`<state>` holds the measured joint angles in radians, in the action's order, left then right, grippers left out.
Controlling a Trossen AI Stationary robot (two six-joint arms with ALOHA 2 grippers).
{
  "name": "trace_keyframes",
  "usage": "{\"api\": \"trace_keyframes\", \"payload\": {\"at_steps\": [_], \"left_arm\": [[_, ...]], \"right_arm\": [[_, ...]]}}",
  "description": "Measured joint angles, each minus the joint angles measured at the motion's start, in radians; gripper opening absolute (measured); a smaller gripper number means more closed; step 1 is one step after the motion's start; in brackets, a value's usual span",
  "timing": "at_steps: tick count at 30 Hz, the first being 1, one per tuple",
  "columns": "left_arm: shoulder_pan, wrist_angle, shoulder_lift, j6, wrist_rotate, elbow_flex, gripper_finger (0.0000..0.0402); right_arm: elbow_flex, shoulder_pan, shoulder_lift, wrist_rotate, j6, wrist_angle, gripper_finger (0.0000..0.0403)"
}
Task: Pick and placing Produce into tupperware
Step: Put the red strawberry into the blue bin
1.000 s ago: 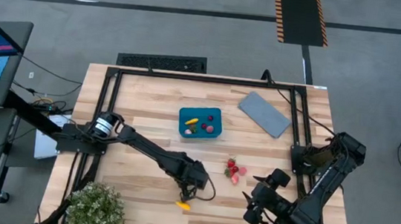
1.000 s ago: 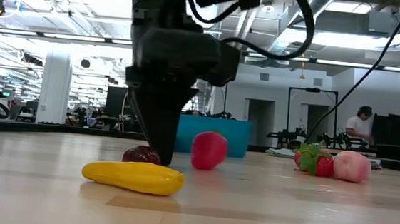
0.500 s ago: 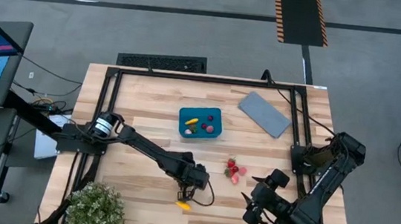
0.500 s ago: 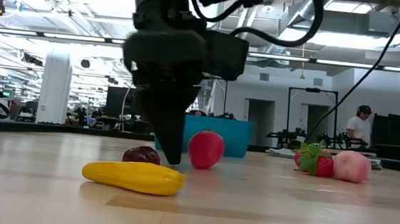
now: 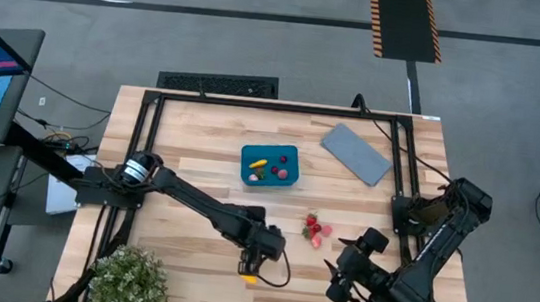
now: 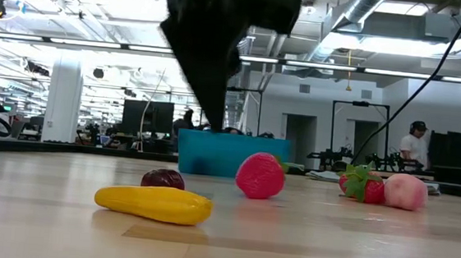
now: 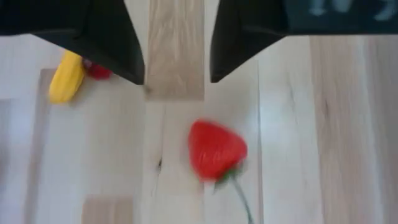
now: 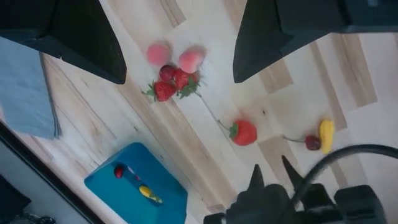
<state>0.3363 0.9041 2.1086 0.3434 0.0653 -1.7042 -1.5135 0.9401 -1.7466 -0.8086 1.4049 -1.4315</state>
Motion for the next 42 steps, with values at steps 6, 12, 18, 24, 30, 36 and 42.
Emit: {"api": "trace_keyframes", "payload": {"at_steps": [6, 12, 18, 24, 30, 36, 42], "left_arm": [[-0.023, -0.07, 0.0, -0.05, 0.013, -0.017, 0.0221], [-0.067, -0.08, 0.001, -0.053, 0.012, -0.013, 0.0225], [-0.078, -0.086, 0.003, -0.054, 0.0, -0.012, 0.0222], [-0.076, -0.094, 0.003, -0.061, 0.0, -0.012, 0.0222], [-0.076, -0.092, 0.003, -0.089, 0.001, -0.011, 0.0222], [-0.076, -0.092, 0.003, -0.091, 0.001, -0.011, 0.0222], [-0.076, -0.093, 0.003, -0.091, 0.001, -0.011, 0.0222]], "right_arm": [[0.0, 0.0, 0.0, 0.022, 0.0, -0.005, 0.0317], [0.0, 0.0, 0.0, 0.022, 0.0, -0.008, 0.0317], [0.001, -0.004, 0.02, -0.124, 0.053, -0.139, 0.0317], [0.002, 0.042, 0.17, -0.224, 0.046, -0.144, 0.0317], [0.029, 0.222, 0.302, -0.508, 0.029, -0.139, 0.0317], [0.251, 0.297, 0.578, -0.542, 0.098, -0.14, 0.0317], [0.48, 0.323, 0.886, -0.594, 0.115, -0.138, 0.0317]]}}
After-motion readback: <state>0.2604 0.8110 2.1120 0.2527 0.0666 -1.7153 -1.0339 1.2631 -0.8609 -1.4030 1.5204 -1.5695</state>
